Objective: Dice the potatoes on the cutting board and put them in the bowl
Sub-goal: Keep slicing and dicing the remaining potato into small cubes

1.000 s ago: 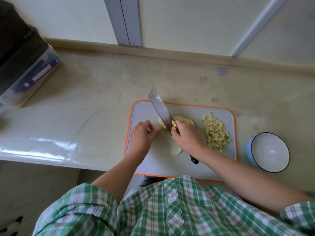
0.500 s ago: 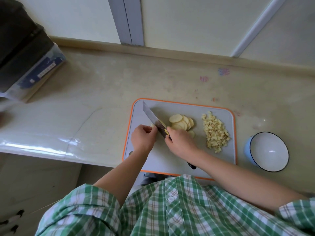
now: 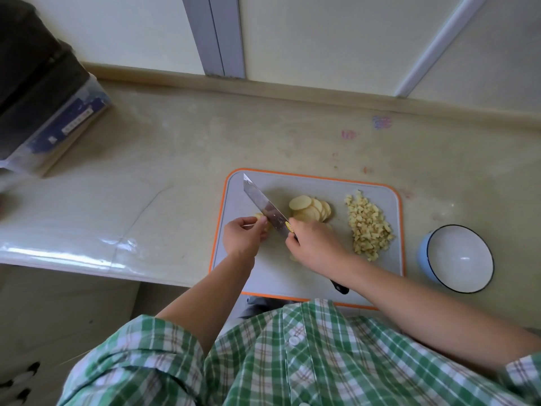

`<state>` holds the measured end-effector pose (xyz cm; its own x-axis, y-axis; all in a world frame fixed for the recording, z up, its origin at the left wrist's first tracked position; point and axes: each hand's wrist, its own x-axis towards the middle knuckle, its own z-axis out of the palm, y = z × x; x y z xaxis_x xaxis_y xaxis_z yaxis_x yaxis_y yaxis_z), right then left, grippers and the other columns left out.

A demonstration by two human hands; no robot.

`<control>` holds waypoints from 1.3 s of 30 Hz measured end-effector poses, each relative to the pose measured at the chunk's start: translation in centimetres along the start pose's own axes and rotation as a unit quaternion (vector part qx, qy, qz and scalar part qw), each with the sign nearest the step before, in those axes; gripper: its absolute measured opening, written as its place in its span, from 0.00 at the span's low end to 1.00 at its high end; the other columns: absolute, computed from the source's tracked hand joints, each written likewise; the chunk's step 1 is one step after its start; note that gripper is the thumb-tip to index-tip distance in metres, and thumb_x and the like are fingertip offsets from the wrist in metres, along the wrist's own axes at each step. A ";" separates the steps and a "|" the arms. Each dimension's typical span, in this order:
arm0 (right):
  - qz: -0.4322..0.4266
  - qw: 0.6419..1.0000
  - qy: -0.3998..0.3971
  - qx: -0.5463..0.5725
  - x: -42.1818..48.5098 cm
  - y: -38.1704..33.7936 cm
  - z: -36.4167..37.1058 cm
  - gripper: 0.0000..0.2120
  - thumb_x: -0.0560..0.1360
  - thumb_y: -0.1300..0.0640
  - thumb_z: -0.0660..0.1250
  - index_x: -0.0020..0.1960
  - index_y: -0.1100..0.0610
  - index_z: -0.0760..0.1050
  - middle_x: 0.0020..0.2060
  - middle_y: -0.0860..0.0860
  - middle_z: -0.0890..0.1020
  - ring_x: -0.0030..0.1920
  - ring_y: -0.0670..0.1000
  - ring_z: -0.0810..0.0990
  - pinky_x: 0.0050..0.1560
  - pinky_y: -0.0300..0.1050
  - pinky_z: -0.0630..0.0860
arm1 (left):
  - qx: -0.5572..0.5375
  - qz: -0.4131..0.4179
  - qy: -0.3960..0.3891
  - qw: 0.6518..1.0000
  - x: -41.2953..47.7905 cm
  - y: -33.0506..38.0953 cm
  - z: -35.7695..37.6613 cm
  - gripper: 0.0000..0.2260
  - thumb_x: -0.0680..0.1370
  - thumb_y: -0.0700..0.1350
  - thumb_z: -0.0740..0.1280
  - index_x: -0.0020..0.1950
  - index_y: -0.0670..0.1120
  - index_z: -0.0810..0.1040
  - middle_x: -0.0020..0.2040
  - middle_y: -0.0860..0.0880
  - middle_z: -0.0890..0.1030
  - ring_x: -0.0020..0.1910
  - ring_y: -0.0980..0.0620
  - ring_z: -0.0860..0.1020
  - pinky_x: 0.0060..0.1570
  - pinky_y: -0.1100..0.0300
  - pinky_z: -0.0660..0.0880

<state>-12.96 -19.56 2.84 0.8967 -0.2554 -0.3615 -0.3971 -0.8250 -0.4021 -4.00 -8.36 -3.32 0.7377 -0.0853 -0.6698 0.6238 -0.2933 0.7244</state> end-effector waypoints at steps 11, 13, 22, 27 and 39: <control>0.025 1.000 -0.013 0.008 2.1 -1.0 1.6 0.04 0.79 0.58 0.55 0.46 0.57 0.65 0.35 0.55 0.70 0.36 0.58 0.69 0.34 0.47 0.63 | 0.002 0.000 -0.006 1.000 0.4 0.3 0.0 0.08 0.74 0.41 0.74 0.46 0.36 0.80 0.39 0.42 0.83 0.39 0.44 0.84 0.50 0.50 0.81; 0.032 0.999 -0.016 0.009 2.4 -1.0 2.1 0.07 0.80 0.58 0.55 0.49 0.60 0.69 0.37 0.57 0.74 0.37 0.60 0.72 0.34 0.47 0.63 | 0.002 -0.004 -0.010 1.000 0.4 0.4 -0.1 0.08 0.73 0.41 0.74 0.46 0.36 0.81 0.39 0.42 0.84 0.39 0.44 0.84 0.49 0.50 0.81; 0.042 0.998 0.019 0.042 2.6 -0.3 2.4 0.08 0.79 0.57 0.57 0.42 0.56 0.62 0.36 0.61 0.77 0.38 0.63 0.76 0.33 0.48 0.62 | -0.006 -0.018 -0.027 0.999 -0.5 1.1 -0.6 0.07 0.75 0.42 0.72 0.48 0.38 0.80 0.40 0.44 0.83 0.36 0.50 0.82 0.23 0.71 0.69; 0.045 0.998 0.018 0.050 1.8 -0.1 0.0 0.09 0.78 0.58 0.58 0.40 0.57 0.62 0.33 0.56 0.70 0.34 0.57 0.68 0.34 0.46 0.57 | -0.012 -0.006 -0.023 1.000 -0.4 0.8 -0.6 0.06 0.76 0.41 0.71 0.46 0.38 0.80 0.44 0.41 0.83 0.40 0.45 0.83 0.23 0.71 0.69; 0.050 0.998 -0.029 -0.004 0.2 -1.0 -1.1 0.17 0.78 0.58 0.56 0.33 0.52 0.54 0.29 0.49 0.64 0.27 0.51 0.62 0.26 0.43 0.53 | -0.002 0.002 -0.014 1.000 0.1 0.1 -0.4 0.08 0.74 0.41 0.73 0.47 0.36 0.82 0.40 0.44 0.84 0.37 0.48 0.84 0.42 0.58 0.81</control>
<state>-12.18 -19.35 4.05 0.8392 -0.3079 -0.4482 -0.4831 -0.8005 -0.3546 -3.73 -8.00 -3.23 0.7325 -0.1139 -0.6712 0.6219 -0.2891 0.7278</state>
